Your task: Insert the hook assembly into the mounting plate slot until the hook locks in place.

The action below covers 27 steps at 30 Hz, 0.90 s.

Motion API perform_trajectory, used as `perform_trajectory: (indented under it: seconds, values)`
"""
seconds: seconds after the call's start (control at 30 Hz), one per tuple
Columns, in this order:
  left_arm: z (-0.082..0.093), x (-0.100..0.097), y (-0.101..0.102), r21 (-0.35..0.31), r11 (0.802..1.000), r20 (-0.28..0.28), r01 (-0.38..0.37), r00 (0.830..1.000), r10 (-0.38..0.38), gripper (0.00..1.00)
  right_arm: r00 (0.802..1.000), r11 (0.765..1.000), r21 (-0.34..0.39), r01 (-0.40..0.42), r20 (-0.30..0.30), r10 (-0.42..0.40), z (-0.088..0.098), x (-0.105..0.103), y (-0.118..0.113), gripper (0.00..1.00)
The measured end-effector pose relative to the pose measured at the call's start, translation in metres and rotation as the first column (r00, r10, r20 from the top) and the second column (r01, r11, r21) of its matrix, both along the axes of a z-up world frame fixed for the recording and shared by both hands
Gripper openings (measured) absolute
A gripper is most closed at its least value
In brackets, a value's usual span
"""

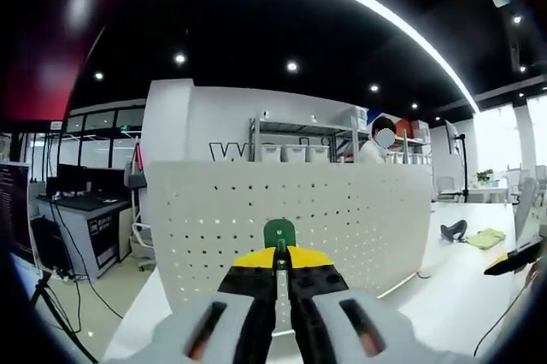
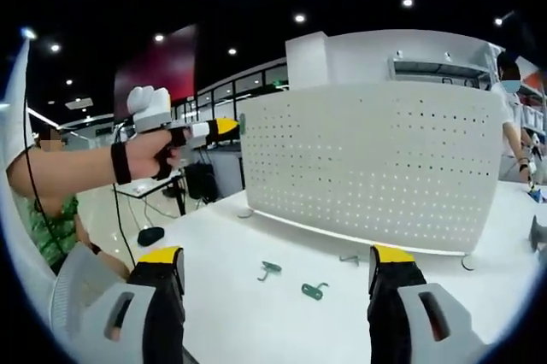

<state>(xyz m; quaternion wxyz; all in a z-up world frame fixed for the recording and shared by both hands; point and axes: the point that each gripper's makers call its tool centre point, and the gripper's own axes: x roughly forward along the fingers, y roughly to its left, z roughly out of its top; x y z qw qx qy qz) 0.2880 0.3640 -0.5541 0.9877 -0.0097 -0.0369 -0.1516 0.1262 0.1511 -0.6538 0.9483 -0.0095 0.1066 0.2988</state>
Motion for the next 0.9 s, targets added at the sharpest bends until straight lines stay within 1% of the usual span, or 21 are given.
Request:
perform_trajectory:
  seconds: [0.03, 0.1, 0.2, 0.27, 0.37, 0.6, 0.73, 0.9]
  values:
    - [0.0, 0.002, 0.0, 0.001, 1.0, 0.0, -0.003, 1.0, 0.003, 0.03, 1.0, 1.0, 0.001, 0.002, 0.006, -0.002, 0.001, 0.0, -0.001, 0.91]
    - [0.002, 0.006, 0.001, 0.001, 1.0, 0.006, -0.008, 1.0, 0.008, 0.03, 1.0, 1.0, 0.01, 0.006, -0.002, -0.006, 0.001, 0.001, -0.002, 0.91]
    - [0.003, 0.011, 0.001, 0.007, 1.0, 0.005, -0.018, 1.0, 0.018, 0.03, 1.0, 1.0, 0.003, 0.009, -0.007, -0.009, -0.002, 0.001, -0.004, 0.91]
    - [0.005, 0.015, 0.002, 0.011, 0.999, 0.006, -0.041, 0.999, 0.041, 0.03, 1.0, 1.0, -0.002, 0.01, -0.015, -0.01, -0.005, 0.001, -0.004, 0.91]
    - [0.008, 0.02, 0.0, 0.011, 0.999, 0.011, -0.044, 0.999, 0.044, 0.03, 1.0, 1.0, 0.0, 0.014, -0.016, -0.014, -0.005, 0.001, -0.005, 0.91]
    - [0.007, 0.034, -0.001, 0.026, 0.998, -0.001, -0.06, 0.998, 0.06, 0.03, 1.0, 1.0, -0.007, 0.015, -0.026, -0.015, -0.007, -0.002, -0.006, 0.91]
    - [0.01, 0.041, -0.001, 0.038, 0.997, 0.001, -0.068, 0.998, 0.068, 0.03, 0.999, 1.0, -0.009, 0.026, -0.03, -0.026, -0.008, -0.005, -0.009, 0.9]
    - [0.011, 0.046, -0.003, 0.038, 0.997, 0.011, -0.067, 0.998, 0.067, 0.03, 0.999, 0.999, -0.021, 0.031, -0.041, -0.032, -0.011, -0.005, -0.011, 0.9]
